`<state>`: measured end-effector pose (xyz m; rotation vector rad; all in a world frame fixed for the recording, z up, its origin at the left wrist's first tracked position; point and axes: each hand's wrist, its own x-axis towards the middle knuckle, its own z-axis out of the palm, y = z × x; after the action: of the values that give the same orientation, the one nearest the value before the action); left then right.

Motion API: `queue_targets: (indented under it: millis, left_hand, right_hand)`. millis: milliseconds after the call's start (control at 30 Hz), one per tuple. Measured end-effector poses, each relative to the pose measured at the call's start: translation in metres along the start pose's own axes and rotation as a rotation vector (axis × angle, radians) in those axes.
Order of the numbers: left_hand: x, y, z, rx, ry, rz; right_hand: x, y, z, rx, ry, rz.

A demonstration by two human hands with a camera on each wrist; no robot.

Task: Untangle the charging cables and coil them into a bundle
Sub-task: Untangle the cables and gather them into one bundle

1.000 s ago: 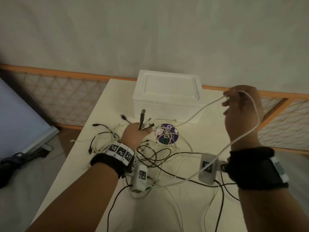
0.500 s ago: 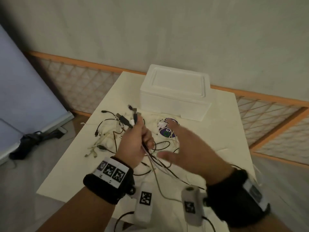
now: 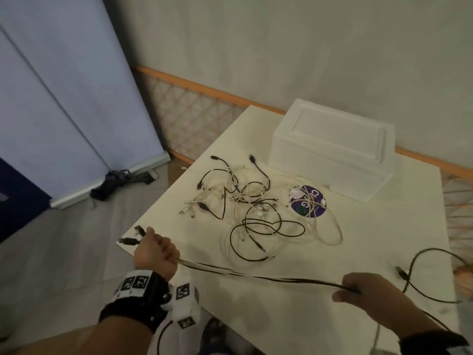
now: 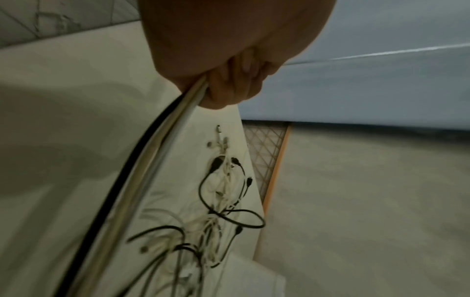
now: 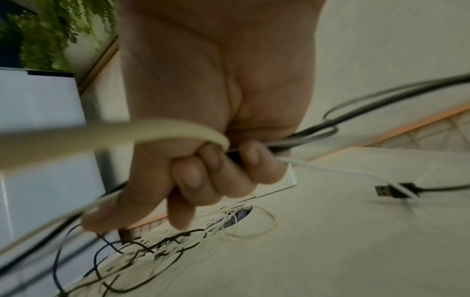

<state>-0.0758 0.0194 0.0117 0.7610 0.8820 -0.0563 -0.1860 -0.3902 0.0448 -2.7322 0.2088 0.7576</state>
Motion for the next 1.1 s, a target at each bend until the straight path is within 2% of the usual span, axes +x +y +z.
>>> queue_targets:
  millis: [100,167,233,333,400,467,567,667,767,900,1100]
  left_hand:
    - [0.007,-0.012,-0.004,0.034,0.004,0.007]
    - [0.015,-0.011,-0.003,0.082,-0.008,-0.010]
    - [0.024,-0.005,-0.004,0.109,-0.032,-0.020]
    - [0.036,0.005,-0.003,0.119,-0.068,-0.025]
    - [0.043,0.011,-0.001,0.115,-0.102,-0.029]
    - [0.049,0.016,0.004,0.106,-0.147,-0.044]
    - [0.059,0.022,0.018,0.113,-0.176,-0.101]
    - [0.068,0.028,0.029,0.174,-0.220,-0.146]
    - [0.075,0.036,0.035,0.289,-0.274,-0.151]
    - [0.084,0.043,0.038,0.341,-0.270,-0.160]
    - [0.091,0.040,0.056,0.376,-0.269,-0.159]
  right_hand:
    - [0.002,-0.011,0.002,-0.075,-0.055,0.033]
    - [0.005,-0.028,-0.002,-0.094,-0.015,0.016]
    - [0.014,-0.058,-0.012,-0.073,0.133,-0.032]
    - [0.035,-0.126,-0.032,0.057,0.391,-0.252]
    - [0.054,-0.183,-0.041,0.133,0.382,-0.413]
    - [0.077,-0.240,-0.041,0.147,0.305,-0.538]
    - [0.134,-0.293,-0.020,0.119,0.183,-0.548]
    - [0.193,-0.303,0.008,0.017,0.116,-0.435]
    - [0.221,-0.291,0.022,-0.147,0.058,-0.339]
    - [0.236,-0.284,0.031,-0.169,0.136,-0.329]
    - [0.243,-0.278,0.026,-0.231,0.116,-0.360]
